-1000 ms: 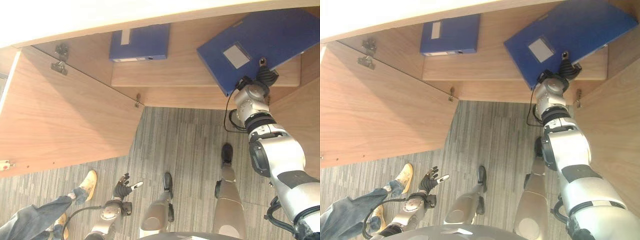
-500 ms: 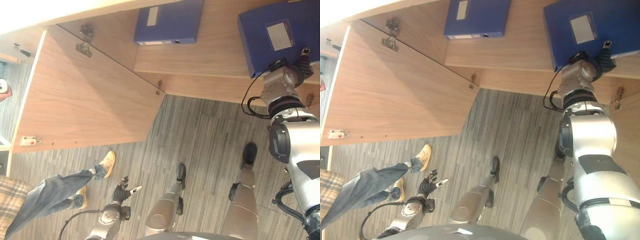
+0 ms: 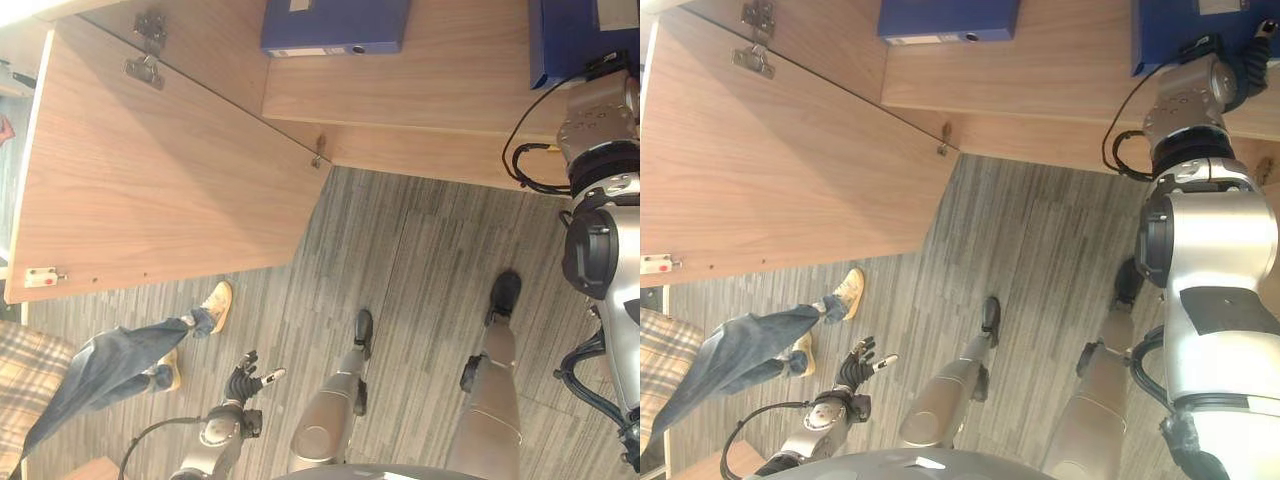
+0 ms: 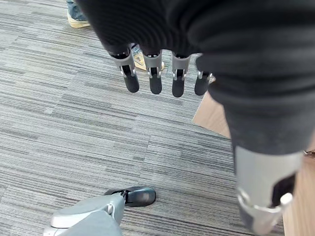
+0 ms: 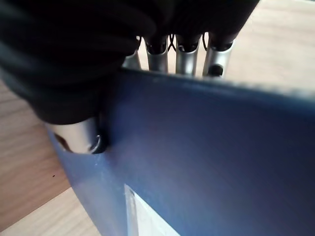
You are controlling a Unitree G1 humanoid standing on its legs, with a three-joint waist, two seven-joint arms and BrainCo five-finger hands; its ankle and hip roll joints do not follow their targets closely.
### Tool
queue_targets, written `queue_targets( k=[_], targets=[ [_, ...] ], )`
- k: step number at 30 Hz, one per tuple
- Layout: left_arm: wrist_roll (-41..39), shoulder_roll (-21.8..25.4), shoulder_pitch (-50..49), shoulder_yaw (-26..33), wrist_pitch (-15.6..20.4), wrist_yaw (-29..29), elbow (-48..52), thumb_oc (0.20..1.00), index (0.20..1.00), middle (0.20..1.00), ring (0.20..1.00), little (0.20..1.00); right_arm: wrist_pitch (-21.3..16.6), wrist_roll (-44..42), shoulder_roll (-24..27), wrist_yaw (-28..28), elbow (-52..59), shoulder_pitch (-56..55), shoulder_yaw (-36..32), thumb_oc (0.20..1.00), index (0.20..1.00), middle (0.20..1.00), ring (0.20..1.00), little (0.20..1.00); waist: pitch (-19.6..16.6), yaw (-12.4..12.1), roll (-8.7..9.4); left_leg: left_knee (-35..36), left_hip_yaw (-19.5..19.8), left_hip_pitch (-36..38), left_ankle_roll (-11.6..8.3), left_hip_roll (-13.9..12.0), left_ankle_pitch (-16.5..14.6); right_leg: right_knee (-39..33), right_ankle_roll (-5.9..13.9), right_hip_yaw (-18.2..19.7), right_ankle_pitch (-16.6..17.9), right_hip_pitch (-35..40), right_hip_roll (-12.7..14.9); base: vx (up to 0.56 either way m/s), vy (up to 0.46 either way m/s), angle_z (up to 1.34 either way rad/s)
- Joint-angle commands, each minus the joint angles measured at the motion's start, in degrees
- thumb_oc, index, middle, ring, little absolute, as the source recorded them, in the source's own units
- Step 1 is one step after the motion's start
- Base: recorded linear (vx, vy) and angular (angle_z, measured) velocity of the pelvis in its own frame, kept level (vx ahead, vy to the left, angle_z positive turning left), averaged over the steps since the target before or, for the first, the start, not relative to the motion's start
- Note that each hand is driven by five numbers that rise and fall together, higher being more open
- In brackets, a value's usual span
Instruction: Put the empty folder in the office cabinet
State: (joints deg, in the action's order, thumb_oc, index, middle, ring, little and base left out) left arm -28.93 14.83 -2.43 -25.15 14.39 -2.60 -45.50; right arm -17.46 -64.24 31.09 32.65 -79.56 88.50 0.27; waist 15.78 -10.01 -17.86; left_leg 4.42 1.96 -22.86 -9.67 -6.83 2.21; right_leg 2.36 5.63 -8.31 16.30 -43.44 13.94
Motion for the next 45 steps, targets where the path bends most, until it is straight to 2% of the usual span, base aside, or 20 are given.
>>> queue_targets(
  k=[1,9,14,20,21,29,30,31,32,33,34,35,37,39,41,43,45],
  targets=[
    [-1.8,3.4,3.2,-3.0,0.6,2.3,-1.9,1.000,1.000,1.000,1.000,1.000,-4.6,0.5,6.7,2.1,-1.1,2.6,6.5,0.200,0.200,0.200,0.200,0.200,-0.5,-2.2,-0.98,0.6,0.0,9.1,-1.73,-4.9,-1.5,7.6,6.23,2.9,-3.9,-7.7,0.6,0.00,0.000,0.00],
    [-3.0,2.8,4.4,-2.1,0.5,3.1,-3.6,1.000,1.000,1.000,1.000,1.000,-4.6,3.0,4.3,2.4,-0.6,4.4,8.9,0.200,0.200,0.200,0.200,0.200,-0.9,-3.0,-1.06,0.6,0.0,7.4,-1.94,-5.4,-1.0,10.2,5.95,3.5,-4.7,-11.0,0.3,0.00,-0.005,0.00],
    [-3.7,2.6,5.1,-1.3,0.5,3.6,-4.8,1.000,1.000,1.000,1.000,1.000,-3.5,7.4,0.6,1.5,0.5,5.6,12.5,0.200,0.200,0.200,0.200,0.200,-1.0,-3.5,-0.95,0.6,-0.2,6.5,-2.14,-5.5,-0.6,11.3,5.84,3.7,-4.7,-13.1,-0.1,0.00,-0.017,-0.07],
    [-4.1,2.5,5.3,-0.2,0.3,3.9,-5.4,1.000,1.000,1.000,1.000,1.000,-2.8,8.7,-2.3,0.5,0.8,6.5,13.9,0.200,0.200,0.200,0.200,0.200,-1.3,-3.5,-0.90,0.6,-0.6,6.2,-2.15,-5.5,-0.8,12.2,5.80,4.1,-4.8,-14.3,-0.3,0.01,0.001,-0.09],
    [-4.2,2.5,5.5,0.3,0.3,4.2,-6.0,1.000,1.000,1.000,1.000,1.000,-2.4,9.0,-3.9,-0.9,1.4,6.5,14.8,1.000,1.000,1.000,1.000,1.000,-1.4,-3.5,-0.72,0.6,-0.7,6.3,-2.18,-5.5,-0.8,12.3,5.72,4.2,-4.8,-14.4,-0.4,0.00,0.000,0.00],
    [-4.1,2.5,6.0,1.6,-0.3,4.4,-8.0,1.000,1.000,1.000,1.000,1.000,-1.0,7.9,-7.4,-3.8,0.6,5.5,15.6,1.000,1.000,1.000,1.000,1.000,-1.7,-2.7,0.26,0.6,-1.4,6.8,-2.16,-5.5,-1.2,12.4,5.63,4.1,-4.6,-14.3,-0.6,0.00,0.000,0.00],
    [-4.5,2.7,15.1,2.1,-1.1,9.1,-11.0,1.000,1.000,1.000,1.000,1.000,-1.5,7.9,-9.8,-4.5,2.0,4.1,16.0,1.000,1.000,1.000,1.000,1.000,-1.4,-1.0,1.04,0.6,-2.1,7.2,-2.36,-5.5,-1.3,12.4,5.71,4.1,-4.6,-14.3,-0.9,0.00,0.037,0.00],
    [-4.4,3.1,15.4,1.3,-1.0,7.5,-10.4,1.000,1.000,1.000,1.000,1.000,0.6,8.3,-13.7,-3.8,0.9,3.3,16.1,1.000,1.000,1.000,1.000,1.000,-1.1,-0.2,1.50,0.6,-2.6,7.5,-2.32,-5.3,-1.6,12.1,5.77,4.4,-4.1,-14.4,-1.0,-0.01,0.025,-0.04],
    [-5.1,3.0,14.2,1.3,-0.6,7.7,-8.7,1.000,1.000,1.000,1.000,1.000,1.0,8.8,-15.5,-4.3,0.6,3.7,17.4,1.000,1.000,1.000,1.000,1.000,-1.1,-0.4,1.69,0.6,-2.8,7.7,-2.29,-5.3,-1.8,12.0,5.79,4.5,-4.0,-14.4,-1.1,-0.02,0.018,-0.03],
    [-5.1,3.0,14.2,1.3,-0.6,7.7,-8.7,1.000,1.000,1.000,1.000,1.000,1.0,8.8,-15.5,-4.3,0.6,3.7,17.4,1.000,1.000,1.000,1.000,1.000,-1.1,-0.4,1.69,0.6,-2.8,7.7,-2.29,-5.3,-1.8,12.0,5.79,4.5,-4.0,-14.4,-1.1,-0.03,-0.012,-0.14],
    [-5.6,3.4,13.1,2.0,-1.0,7.2,-7.2,1.000,1.000,1.000,1.000,1.000,3.0,10.3,-16.9,-5.4,0.8,3.6,20.1,1.000,1.000,1.000,1.000,1.000,-1.0,-0.4,2.10,0.6,-3.0,7.8,-2.26,-5.2,-1.7,11.4,5.82,4.6,-3.7,-14.2,-1.0,-0.02,0.002,-0.20],
    [-5.6,3.4,13.0,2.1,-1.1,7.2,-7.1,1.000,1.000,1.000,1.000,1.000,3.1,10.3,-17.0,-5.3,0.8,3.6,20.2,1.000,1.000,1.000,1.000,1.000,-0.9,-0.2,2.12,0.6,-2.9,7.8,-2.23,-5.1,-1.6,11.2,5.84,4.6,-3.5,-14.2,-1.0,-0.03,0.011,-0.26],
    [-5.5,3.9,12.5,3.3,-1.9,6.7,-6.3,1.000,1.000,1.000,1.000,1.000,6.4,13.5,-17.2,-7.2,0.8,2.3,22.6,1.000,1.000,1.000,1.000,1.000,-0.6,0.5,2.73,0.6,-3.2,8.3,-2.12,-4.6,-1.6,10.4,5.71,4.8,-3.0,-13.5,-1.0,-0.02,0.017,-0.15],
    [-5.5,4.1,12.7,3.6,-2.2,6.7,-6.4,1.000,1.000,1.000,1.000,1.000,6.8,14.0,-17.1,-7.6,0.8,1.7,22.9,1.000,1.000,1.000,1.000,1.000,-0.5,0.8,2.94,0.6,-3.3,8.5,-2.10,-4.4,-1.6,10.0,5.70,4.9,-2.8,-13.2,-1.0,0.00,0.005,-0.03],
    [-5.7,4.3,12.8,3.9,-2.3,6.3,-6.0,1.000,1.000,1.000,1.000,1.000,9.1,18.6,-17.0,-9.8,1.2,1.1,26.1,1.000,1.000,1.000,1.000,1.000,-0.1,1.4,3.40,0.6,-3.7,9.1,-2.04,-3.9,-1.7,9.0,5.72,5.1,-2.1,-12.6,-1.2,-0.01,0.017,-0.01],
    [-5.6,4.4,12.9,4.0,-2.2,6.1,-5.9,1.000,1.000,1.000,1.000,1.000,9.5,20.5,-16.8,-10.5,2.1,0.8,27.5,1.000,1.000,1.000,1.000,1.000,0.1,1.6,3.49,0.6,-3.9,9.3,-2.06,-3.8,-1.6,8.8,5.71,5.3,-1.9,-12.5,-1.2,-0.01,0.004,-0.02],
    [-5.3,4.3,13.5,4.4,-2.3,6.2,-6.3,1.000,1.000,1.000,1.000,1.000,10.2,26.8,-16.1,-11.3,3.5,-0.6,30.5,1.000,1.000,1.000,1.000,1.000,0.7,2.7,3.99,0.6,-4.2,9.9,-2.07,-3.5,-1.6,8.3,5.65,5.6,-1.6,-11.9,-1.4,-0.01,0.003,-0.07]
  ],
)
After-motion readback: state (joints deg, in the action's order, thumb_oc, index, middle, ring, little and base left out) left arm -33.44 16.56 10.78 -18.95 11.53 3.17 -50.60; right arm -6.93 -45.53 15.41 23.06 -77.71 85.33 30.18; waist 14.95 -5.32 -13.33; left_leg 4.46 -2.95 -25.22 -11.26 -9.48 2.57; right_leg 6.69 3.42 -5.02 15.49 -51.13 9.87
